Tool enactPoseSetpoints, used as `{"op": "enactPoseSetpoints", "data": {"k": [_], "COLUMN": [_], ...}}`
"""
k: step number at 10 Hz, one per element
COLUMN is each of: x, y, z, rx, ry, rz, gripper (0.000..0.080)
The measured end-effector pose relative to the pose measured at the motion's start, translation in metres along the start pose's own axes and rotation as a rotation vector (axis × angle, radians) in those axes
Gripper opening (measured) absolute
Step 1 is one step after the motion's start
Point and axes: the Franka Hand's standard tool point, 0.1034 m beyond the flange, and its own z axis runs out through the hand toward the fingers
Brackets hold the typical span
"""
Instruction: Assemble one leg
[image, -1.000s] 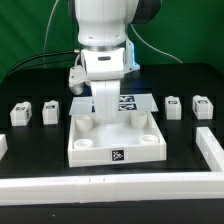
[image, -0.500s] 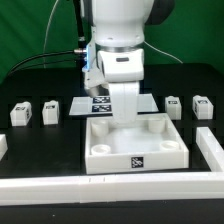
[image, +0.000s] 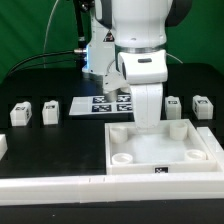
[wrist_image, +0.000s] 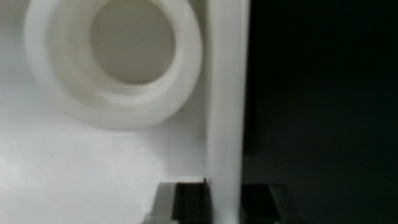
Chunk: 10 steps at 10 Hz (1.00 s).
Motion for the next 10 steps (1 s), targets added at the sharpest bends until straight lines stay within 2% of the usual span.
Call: {"op": "enactPoseSetpoints", "data": {"k": [3, 6, 8, 10], "x": [0.003, 0.005, 0.005, 0.003], "y": [0.007, 0.014, 0.014, 0.014], "z": [-0.001, -0.002, -0.001, 0.0], "rx": [-0.003, 0.016, 0.006, 0.009], "ry": [0.002, -0.004, -0.001, -0.001], "rz": [0.016, 0.025, 0.035, 0.036], "gripper": [0.0064, 0.0064, 0.0064, 0.0063]}}
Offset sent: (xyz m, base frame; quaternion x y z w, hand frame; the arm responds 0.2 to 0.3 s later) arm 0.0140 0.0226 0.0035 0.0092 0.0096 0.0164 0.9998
